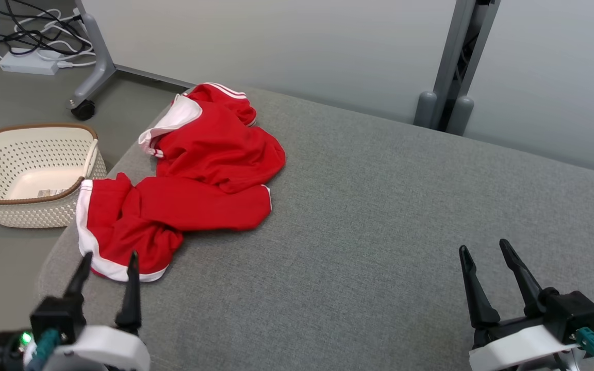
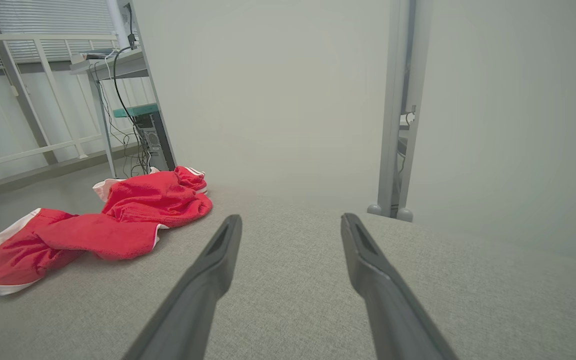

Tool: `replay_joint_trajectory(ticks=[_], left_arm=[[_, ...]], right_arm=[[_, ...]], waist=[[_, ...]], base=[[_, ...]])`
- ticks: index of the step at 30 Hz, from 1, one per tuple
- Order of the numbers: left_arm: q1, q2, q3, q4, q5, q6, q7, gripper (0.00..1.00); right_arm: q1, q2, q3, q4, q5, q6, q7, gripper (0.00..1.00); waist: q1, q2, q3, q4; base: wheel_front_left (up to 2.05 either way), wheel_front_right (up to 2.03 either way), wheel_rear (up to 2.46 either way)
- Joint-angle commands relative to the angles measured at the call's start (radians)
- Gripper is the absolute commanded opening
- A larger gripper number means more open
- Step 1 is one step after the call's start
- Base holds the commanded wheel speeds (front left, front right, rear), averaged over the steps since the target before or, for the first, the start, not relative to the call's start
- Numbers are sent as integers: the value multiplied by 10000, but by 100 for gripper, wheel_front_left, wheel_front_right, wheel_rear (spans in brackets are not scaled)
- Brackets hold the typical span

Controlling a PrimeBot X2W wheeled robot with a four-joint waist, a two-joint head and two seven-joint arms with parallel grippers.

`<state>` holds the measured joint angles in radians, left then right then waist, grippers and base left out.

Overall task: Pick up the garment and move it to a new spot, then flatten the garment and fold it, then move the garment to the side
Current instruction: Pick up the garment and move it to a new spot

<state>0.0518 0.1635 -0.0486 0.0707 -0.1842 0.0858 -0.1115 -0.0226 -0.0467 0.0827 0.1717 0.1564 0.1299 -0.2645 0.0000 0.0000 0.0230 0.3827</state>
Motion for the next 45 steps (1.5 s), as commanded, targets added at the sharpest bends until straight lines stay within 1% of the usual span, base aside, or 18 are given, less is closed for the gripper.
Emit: replay_joint_trajectory(ticks=[1,5,7,8,9,16,18,20,24,26,28,34,41,42,43,44,45], left_arm=[[-379,225,94,-150,-29,-82,249,100],[-1430,963,290,-80,-202,-449,1395,100],[-2042,1246,378,-78,-346,-620,1978,100],[-2927,1636,356,151,-548,-940,2876,100],[-3221,1772,321,327,-584,-1070,3148,100],[-4531,2430,-97,1903,-880,-1708,4795,100],[-4807,2456,-141,2309,-1035,-1797,5053,100],[-4887,2474,-186,2519,-1074,-1826,5150,100],[-5220,2428,-353,3440,-1273,-1902,5570,100],[-5409,2426,-538,4107,-1281,-1917,6063,100],[-5552,2373,-574,4469,-1359,-1910,6251,100],[-5744,2253,-538,5371,-1481,-1679,6380,100],[-5858,2272,-522,6124,-1477,-1388,6229,100],[-5862,2265,-522,6211,-1496,-1368,6187,87],[-5865,2254,-503,6310,-1528,-1330,6154,44],[-5851,2237,-507,6419,-1543,-1350,6139,24],[-5859,2228,-503,6467,-1532,-1342,6042,0]], right_arm=[[-143,-70,-35,-24,-118,15,-22,100],[-337,-71,-123,-74,-216,15,-22,100],[-434,-70,-172,-89,-296,15,-22,100],[-587,-71,-224,-104,-445,15,-22,100],[-642,-70,-232,-108,-504,15,-22,100],[-971,-71,-240,-145,-840,15,-22,100],[-1022,-70,-232,-153,-956,15,-20,100],[-1057,-71,-229,-168,-1085,15,-22,100],[-1165,-68,-225,-220,-1322,15,-22,100],[-1205,-68,-222,-248,-1476,15,-22,100],[-1257,-70,-197,-275,-1568,15,-22,100],[-1296,-70,-168,-362,-1769,15,-22,100],[-1289,-70,-187,-410,-1919,15,-22,100],[-1293,-70,-187,-414,-1921,15,-22,100],[-1294,-70,-189,-414,-1923,15,-22,100],[-1293,-70,-190,-412,-1918,15,-22,100],[-1295,-68,-193,-408,-1909,15,-22,100]], waist=[[0,0,121,-93],[0,0,418,-232],[0,0,586,-300],[0,0,869,-445],[0,0,974,-505],[0,0,1623,-935],[0,0,1800,-1037],[0,0,1894,-1089],[0,0,2224,-1243],[0,0,2447,-1334],[0,0,2595,-1400],[0,0,2958,-1614],[0,0,3201,-1764],[0,0,3211,-1778],[0,0,3214,-1789],[0,0,3212,-1796],[0,0,3206,-1798]], base=[[0,0,0],[0,0,0],[0,0,0],[0,0,0],[0,0,0],[0,0,0],[0,0,0],[0,0,0],[0,0,0],[0,0,0],[0,0,0],[0,0,0],[0,0,0],[0,0,0],[0,0,0],[0,0,0],[0,0,0]])
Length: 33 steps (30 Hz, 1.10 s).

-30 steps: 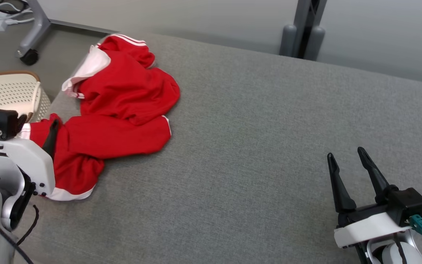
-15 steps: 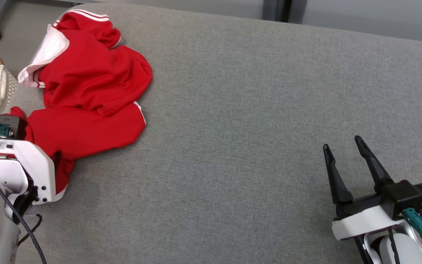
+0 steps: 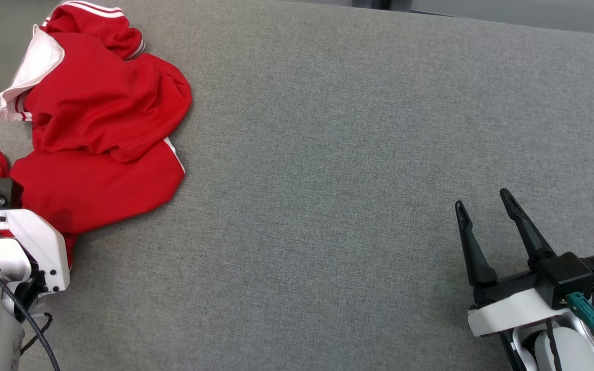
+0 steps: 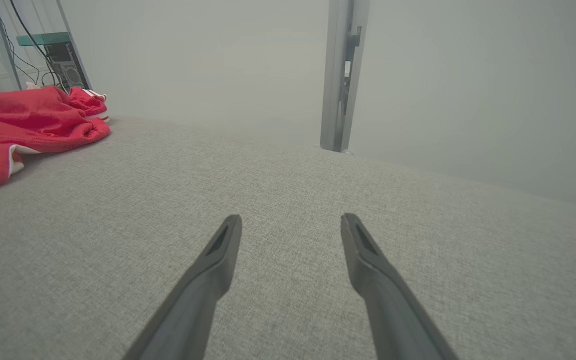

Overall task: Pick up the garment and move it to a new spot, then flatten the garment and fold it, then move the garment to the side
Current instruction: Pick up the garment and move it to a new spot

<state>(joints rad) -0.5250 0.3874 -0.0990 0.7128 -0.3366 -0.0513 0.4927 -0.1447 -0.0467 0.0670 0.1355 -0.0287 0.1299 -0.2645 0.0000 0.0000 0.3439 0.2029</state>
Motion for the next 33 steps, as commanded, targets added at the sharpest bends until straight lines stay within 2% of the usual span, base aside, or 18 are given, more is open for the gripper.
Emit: replay_joint_trajectory(ticks=[1,7,13,25,30,33], left_arm=[[-111,-5,9,64,-10,49,-133,0],[-379,140,-74,-20,85,-96,-862,0],[-771,510,-209,-716,313,-159,-1521,0],[-984,1371,-291,-3463,739,-98,-2001,0],[-1043,1511,-502,-4740,836,-204,-2075,0],[-1165,1391,-784,-5420,891,-311,-2192,0]], right_arm=[[-80,-68,-39,-38,-47,15,-22,100],[-119,-70,-33,37,107,15,-22,100],[-62,-70,76,152,367,15,-21,100],[123,-70,96,305,996,15,-21,100],[192,-70,100,350,1200,15,-21,100],[225,-70,72,350,1271,15,-21,100]], waist=[[0,0,-10,2],[0,0,-165,92],[0,0,-611,160],[0,0,-1666,-83],[0,0,-1988,-353],[0,0,-2125,-579]], base=[[0,0,0],[0,0,0],[0,0,0],[0,0,0],[0,0,0],[0,0,0]])
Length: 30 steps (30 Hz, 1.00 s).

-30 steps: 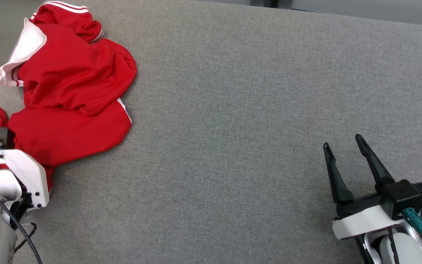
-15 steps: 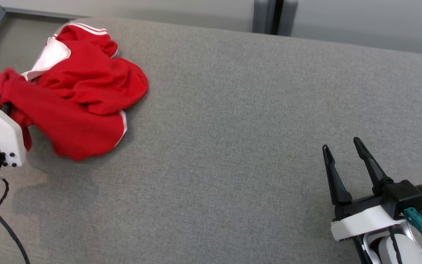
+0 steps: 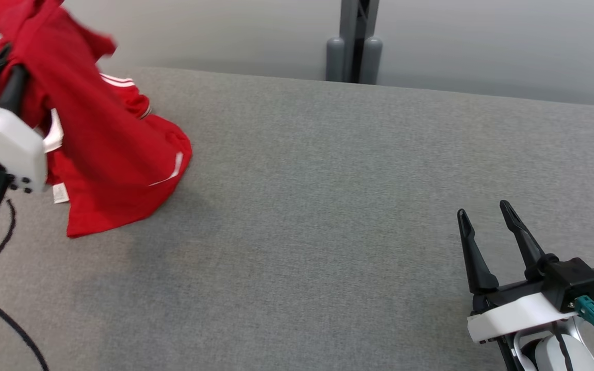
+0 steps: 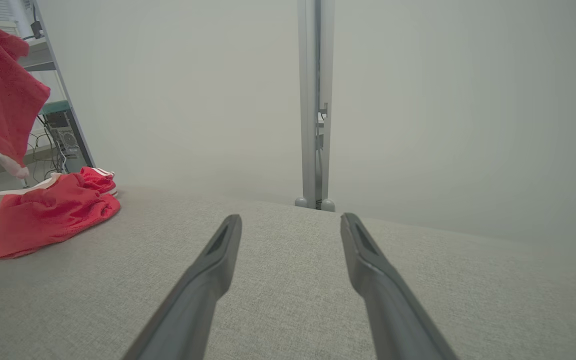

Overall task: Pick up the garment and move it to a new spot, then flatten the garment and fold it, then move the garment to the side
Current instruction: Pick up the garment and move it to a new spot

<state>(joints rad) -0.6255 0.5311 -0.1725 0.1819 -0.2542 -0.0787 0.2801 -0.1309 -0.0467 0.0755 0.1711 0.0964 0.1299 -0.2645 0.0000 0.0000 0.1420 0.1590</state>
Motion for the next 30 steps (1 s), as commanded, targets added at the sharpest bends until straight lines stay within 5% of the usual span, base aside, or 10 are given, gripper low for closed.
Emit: replay_joint_trajectory(ticks=[1,17,30], left_arm=[[-207,-128,-180,-353,78,-67,-120,0],[205,-1887,-3177,-2036,338,-410,-1576,0],[404,-2707,-5264,423,353,-503,-3096,0]], right_arm=[[98,-72,-27,-2,59,15,-21,100],[179,-67,-198,-70,249,15,-20,100],[-121,-69,-362,-252,369,15,-20,100]], waist=[[0,0,-150,-228],[0,0,-171,-1980],[0,0,515,-3174]], base=[[0,0,0],[0,0,0],[0,0,0]])
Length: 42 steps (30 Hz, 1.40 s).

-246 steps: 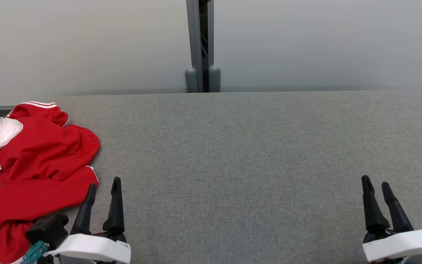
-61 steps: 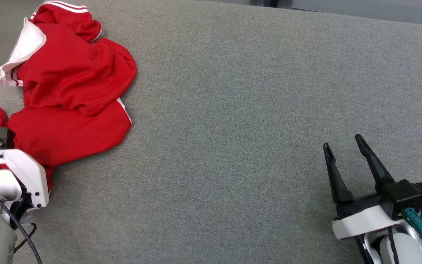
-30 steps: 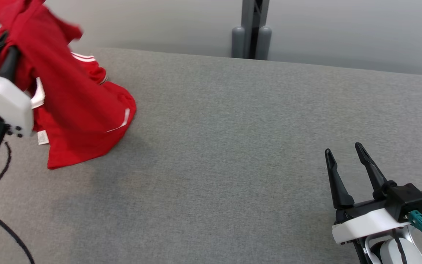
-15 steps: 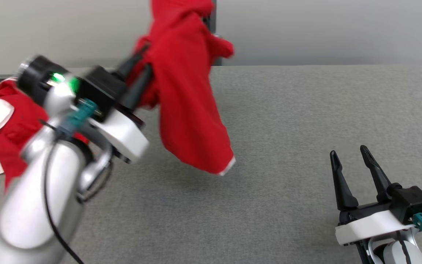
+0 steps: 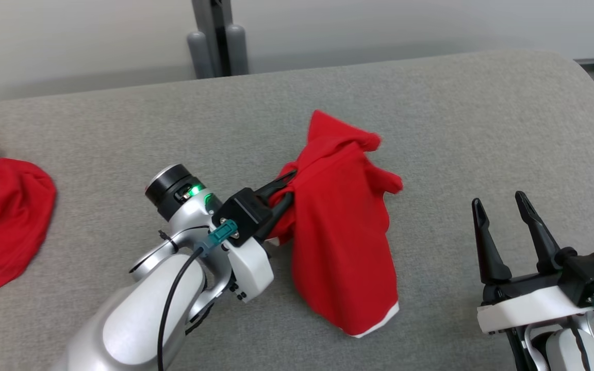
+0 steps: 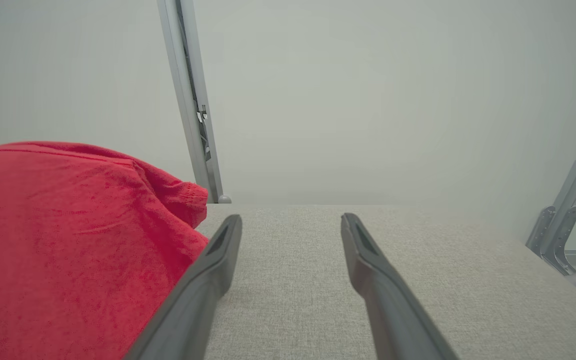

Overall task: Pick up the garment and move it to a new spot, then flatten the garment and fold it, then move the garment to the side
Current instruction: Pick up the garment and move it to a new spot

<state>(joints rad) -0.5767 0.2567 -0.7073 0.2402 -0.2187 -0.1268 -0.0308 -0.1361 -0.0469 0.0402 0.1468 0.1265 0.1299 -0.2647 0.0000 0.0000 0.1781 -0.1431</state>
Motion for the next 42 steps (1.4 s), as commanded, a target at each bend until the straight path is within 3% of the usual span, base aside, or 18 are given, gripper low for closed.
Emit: replay_joint_trajectory(ticks=[1,10,19,20,21,22,23,32,42], left_arm=[[-181,39,-35,238,26,-27,-150,0],[-1392,-20,-653,3540,96,-25,-1667,0],[-2612,-338,-817,5832,-114,-28,-2158,0],[-2697,-424,-785,6282,-259,-28,-2162,11],[-2758,-481,-761,6494,-346,-27,-2183,42],[-2797,-543,-717,6703,-445,-27,-2195,93],[-2827,-618,-718,6890,-500,-27,-2205,100],[-2867,-768,-276,7709,-1265,-26,-2327,100],[-1343,-684,170,6632,-2225,-27,-2343,100]], right_arm=[[-102,-69,-28,-28,73,15,-19,100],[-314,-66,-66,-218,122,15,-19,100],[-356,-66,66,-226,219,15,-19,100],[-336,-66,88,-205,218,15,-19,100],[-321,-66,88,-194,213,15,-19,100],[-304,-66,86,-185,208,15,-19,100],[-294,-67,87,-171,206,15,-19,100],[-147,-67,2,-46,156,15,-19,100],[79,-70,-157,11,132,15,-17,100]], waist=[[0,0,218,-234],[0,0,784,-855],[0,0,992,-1124],[0,0,979,-1129],[0,0,965,-1123],[0,0,946,-1110],[0,0,922,-1093],[0,0,401,-527],[0,0,-143,138]], base=[[0,0,0],[0,0,0],[0,0,0],[0,0,0],[0,0,0],[0,0,0],[0,0,0],[0,0,0],[0,0,0]])
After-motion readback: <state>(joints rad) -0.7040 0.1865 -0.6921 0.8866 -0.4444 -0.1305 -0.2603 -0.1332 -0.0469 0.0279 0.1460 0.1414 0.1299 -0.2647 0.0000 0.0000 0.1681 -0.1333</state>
